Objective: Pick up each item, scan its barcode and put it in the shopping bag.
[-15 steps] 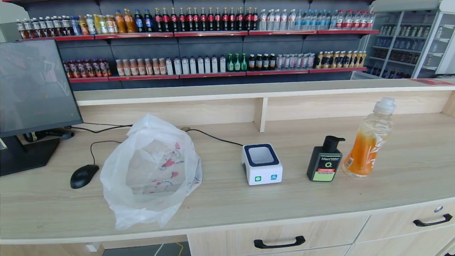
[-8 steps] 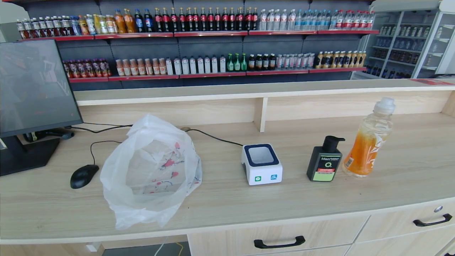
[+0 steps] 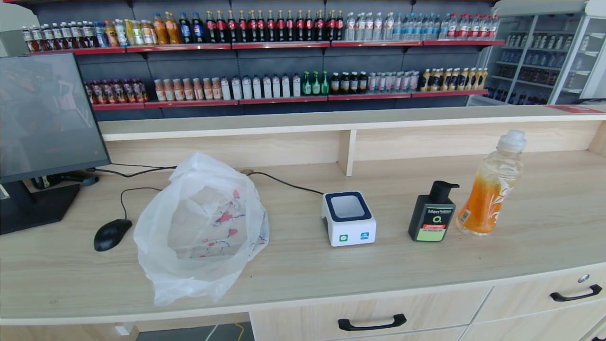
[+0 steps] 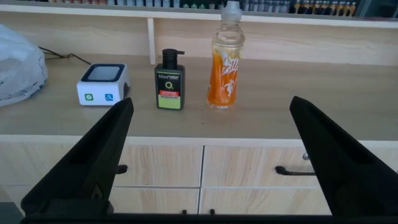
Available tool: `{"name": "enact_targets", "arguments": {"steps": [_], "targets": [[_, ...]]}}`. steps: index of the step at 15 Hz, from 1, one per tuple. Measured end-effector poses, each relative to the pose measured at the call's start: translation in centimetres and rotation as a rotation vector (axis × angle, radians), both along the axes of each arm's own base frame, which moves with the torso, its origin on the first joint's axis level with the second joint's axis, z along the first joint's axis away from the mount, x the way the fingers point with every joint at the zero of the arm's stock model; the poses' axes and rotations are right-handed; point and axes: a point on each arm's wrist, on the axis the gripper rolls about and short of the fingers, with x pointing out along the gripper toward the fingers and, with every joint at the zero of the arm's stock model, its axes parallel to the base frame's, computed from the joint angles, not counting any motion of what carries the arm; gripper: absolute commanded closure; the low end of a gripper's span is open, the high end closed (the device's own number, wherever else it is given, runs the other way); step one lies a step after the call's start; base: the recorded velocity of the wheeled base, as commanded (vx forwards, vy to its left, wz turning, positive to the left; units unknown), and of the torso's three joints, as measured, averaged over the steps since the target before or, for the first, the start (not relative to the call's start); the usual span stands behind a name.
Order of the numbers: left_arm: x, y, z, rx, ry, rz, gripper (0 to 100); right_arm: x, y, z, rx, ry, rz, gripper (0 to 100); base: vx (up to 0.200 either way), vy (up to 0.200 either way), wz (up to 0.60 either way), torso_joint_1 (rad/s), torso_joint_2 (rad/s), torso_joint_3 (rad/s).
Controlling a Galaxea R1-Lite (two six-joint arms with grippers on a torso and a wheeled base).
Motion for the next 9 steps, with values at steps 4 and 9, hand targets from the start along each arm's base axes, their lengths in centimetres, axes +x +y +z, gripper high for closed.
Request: {"name": "enact_targets", "arguments": {"steps": [4,9], "targets": [[0.0,0.0,0.0,0.0,0.0,0.0,100,2.0,0.1,3.9,0.002,0.053,0.037,0,0.0,0.0,0.45,-0.001,0.0,0.003],[0.0,0.0,0.0,0.0,0.0,0.0,100,6.8,0.2,7.6,0.002,0.157,0.113,0,0.0,0.0,0.0,0.0,0.0,0.0]]}}
